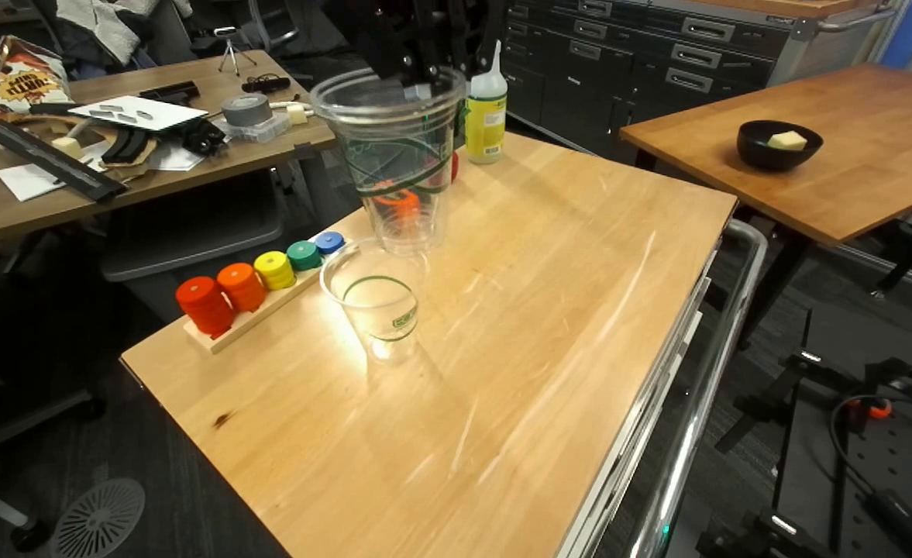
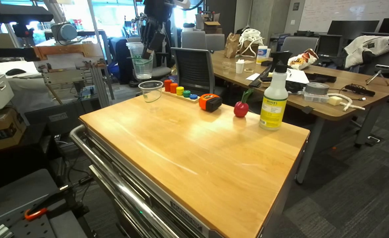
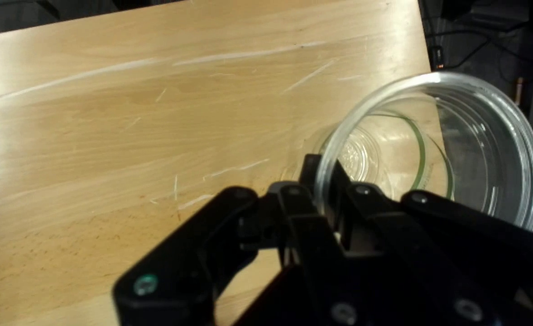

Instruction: Pick up the cup on the right, place it into the cup in the middle, and finally place both into the cup on the left

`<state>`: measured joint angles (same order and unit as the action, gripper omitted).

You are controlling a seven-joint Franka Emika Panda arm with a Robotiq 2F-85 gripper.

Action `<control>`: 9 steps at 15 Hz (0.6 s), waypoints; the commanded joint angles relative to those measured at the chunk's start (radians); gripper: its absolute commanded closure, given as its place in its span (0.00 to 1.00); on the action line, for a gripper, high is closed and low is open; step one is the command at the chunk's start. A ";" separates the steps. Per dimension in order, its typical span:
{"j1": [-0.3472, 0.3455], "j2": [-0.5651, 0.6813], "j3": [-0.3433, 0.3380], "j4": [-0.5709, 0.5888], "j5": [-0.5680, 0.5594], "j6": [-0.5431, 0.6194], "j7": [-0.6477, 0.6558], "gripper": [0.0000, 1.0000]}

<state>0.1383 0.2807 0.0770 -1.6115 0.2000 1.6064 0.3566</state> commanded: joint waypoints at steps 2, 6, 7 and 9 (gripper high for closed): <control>0.006 -0.021 0.007 -0.056 -0.011 0.073 -0.055 0.98; 0.009 -0.009 0.016 -0.064 0.001 0.105 -0.088 0.98; 0.009 -0.004 0.018 -0.063 0.004 0.111 -0.093 0.98; 0.010 0.009 0.024 -0.052 0.010 0.111 -0.097 0.98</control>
<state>0.1451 0.2882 0.0914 -1.6646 0.2001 1.6949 0.2810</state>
